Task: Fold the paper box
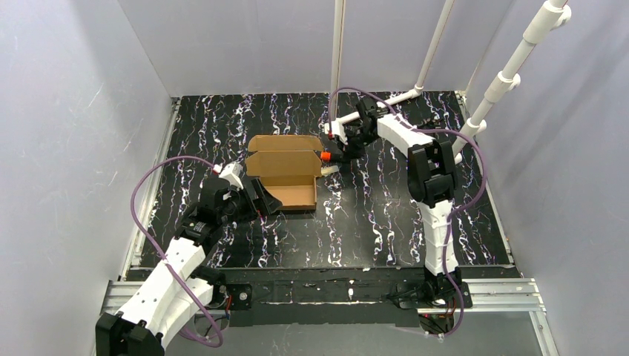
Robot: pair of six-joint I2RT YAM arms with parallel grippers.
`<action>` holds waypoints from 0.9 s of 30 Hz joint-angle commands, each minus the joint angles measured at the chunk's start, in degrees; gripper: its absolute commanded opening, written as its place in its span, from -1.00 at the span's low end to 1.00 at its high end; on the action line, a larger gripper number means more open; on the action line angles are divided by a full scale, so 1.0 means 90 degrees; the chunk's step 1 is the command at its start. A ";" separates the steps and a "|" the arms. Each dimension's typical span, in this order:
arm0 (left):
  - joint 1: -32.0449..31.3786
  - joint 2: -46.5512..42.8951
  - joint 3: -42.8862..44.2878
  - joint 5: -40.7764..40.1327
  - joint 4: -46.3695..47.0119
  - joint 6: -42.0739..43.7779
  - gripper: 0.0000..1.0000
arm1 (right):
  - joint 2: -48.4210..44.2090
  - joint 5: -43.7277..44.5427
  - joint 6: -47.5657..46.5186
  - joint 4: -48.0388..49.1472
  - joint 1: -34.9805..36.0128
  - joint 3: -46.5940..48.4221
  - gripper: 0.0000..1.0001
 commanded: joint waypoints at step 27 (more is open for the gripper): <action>0.0023 -0.0119 -0.0343 0.1405 0.1089 -0.0726 0.97 | -0.0729 0.0717 0.2254 0.0663 -0.0086 -0.0697 0.27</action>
